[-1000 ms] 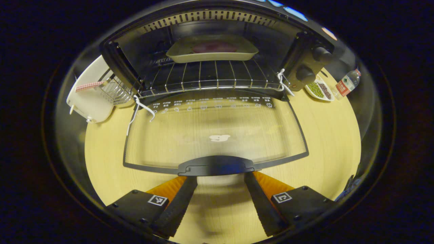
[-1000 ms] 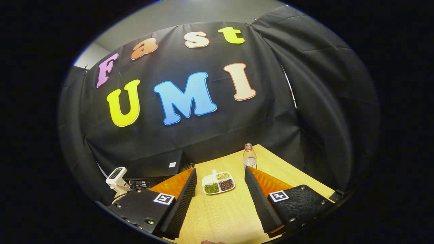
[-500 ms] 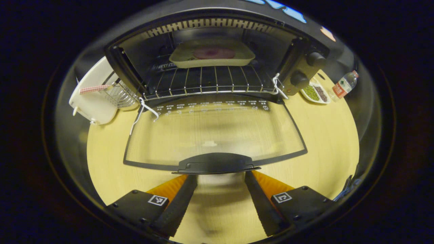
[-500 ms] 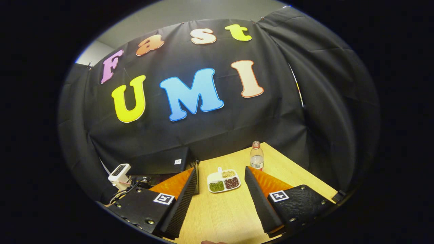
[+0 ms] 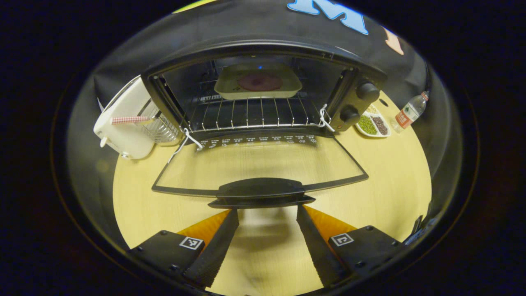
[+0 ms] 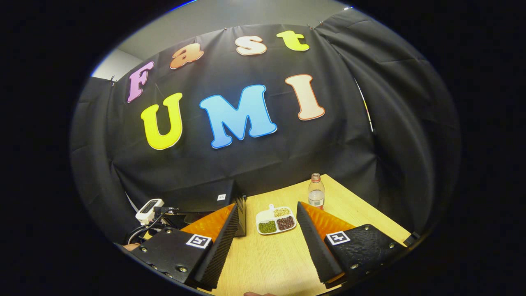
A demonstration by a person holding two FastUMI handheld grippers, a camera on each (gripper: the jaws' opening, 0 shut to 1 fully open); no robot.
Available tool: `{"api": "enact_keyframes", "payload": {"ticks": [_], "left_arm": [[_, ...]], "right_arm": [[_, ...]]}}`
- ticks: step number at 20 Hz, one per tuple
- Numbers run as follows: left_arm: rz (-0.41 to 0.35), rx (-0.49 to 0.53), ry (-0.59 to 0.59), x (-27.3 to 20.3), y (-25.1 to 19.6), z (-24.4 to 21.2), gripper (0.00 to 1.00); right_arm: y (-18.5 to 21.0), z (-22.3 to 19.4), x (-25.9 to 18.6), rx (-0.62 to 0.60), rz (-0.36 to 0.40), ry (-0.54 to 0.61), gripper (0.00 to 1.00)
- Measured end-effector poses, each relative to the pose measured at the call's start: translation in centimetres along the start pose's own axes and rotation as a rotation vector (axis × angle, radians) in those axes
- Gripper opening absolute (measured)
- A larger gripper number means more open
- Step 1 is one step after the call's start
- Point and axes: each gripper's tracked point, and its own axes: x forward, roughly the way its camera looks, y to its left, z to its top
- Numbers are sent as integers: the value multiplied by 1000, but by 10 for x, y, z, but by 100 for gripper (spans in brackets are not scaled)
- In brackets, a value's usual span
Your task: Open the electric oven with the left hand, put the food in, and close the electric oven.
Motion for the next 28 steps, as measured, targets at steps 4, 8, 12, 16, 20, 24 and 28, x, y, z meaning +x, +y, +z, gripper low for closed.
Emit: {"api": "enact_keyframes", "payload": {"ticks": [4,8,12,16,20,24,28], "left_arm": [[2,1,-39,-11,-1,7,97],[7,0,-78,-18,-1,17,97],[23,18,-122,-25,1,29,100],[17,-6,-190,-37,1,43,93],[9,6,-268,-58,-1,55,97],[18,10,-395,-101,-10,71,100],[24,-2,-589,-173,-28,96,97]], "right_arm": [[-5,0,-1,4,-4,-4,87],[-7,1,-2,7,-9,-10,87],[-8,1,-3,2,-11,-11,87],[-10,1,-1,-4,-10,-11,87],[-11,0,-2,-6,5,-5,87],[-8,3,-3,-16,36,-9,87],[1,17,-6,-59,71,-40,87]]}}
